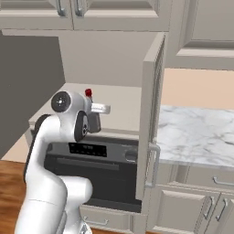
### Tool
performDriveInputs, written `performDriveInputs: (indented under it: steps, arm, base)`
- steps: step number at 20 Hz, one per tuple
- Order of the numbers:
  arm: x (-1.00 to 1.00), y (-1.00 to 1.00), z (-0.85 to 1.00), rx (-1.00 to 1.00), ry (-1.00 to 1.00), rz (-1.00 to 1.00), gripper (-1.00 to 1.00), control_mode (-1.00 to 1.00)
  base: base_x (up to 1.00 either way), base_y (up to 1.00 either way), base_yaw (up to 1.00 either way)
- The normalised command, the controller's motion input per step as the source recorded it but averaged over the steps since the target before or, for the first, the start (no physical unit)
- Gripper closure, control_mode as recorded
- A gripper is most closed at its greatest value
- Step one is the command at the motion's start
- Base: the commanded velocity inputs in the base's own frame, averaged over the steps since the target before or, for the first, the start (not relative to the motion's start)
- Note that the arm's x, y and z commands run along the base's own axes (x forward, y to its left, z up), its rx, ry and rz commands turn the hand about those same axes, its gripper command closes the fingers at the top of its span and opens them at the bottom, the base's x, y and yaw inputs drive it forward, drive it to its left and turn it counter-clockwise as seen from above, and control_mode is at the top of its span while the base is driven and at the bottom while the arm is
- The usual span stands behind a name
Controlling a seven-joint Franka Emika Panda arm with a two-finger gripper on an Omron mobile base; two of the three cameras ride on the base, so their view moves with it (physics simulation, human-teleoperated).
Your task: There is a bowl on the dining counter. Grab a lemon wedge from the fridge and place it in the bowl. Then get the liquor bottle and glass cup from the cabinet and place them next to the bowl.
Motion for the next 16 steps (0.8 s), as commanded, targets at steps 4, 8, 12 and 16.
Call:
performDriveInputs:
  steps: [4, 8, 12, 16]
  arm:
    - [-0.64, 0.05, 0.13, 0.0, -0.07, 0.03, 1.0, -1.0]
    - [-0.57, 0.08, 0.24, 0.0, -0.04, 0.0, 1.0, -1.0]
    - [-0.42, 0.0, 0.51, 0.0, 0.0, 0.0, 1.0, -1.0]
    - [-0.28, 0.0, 0.61, 0.0, 0.0, -0.02, 1.0, -1.0]
  base:
    - [0.0, 0.0, 0.0]
    - [0.0, 0.0, 0.0]
    - [0.0, 0.0, 0.0]
    - [0.0, 0.0, 0.0]
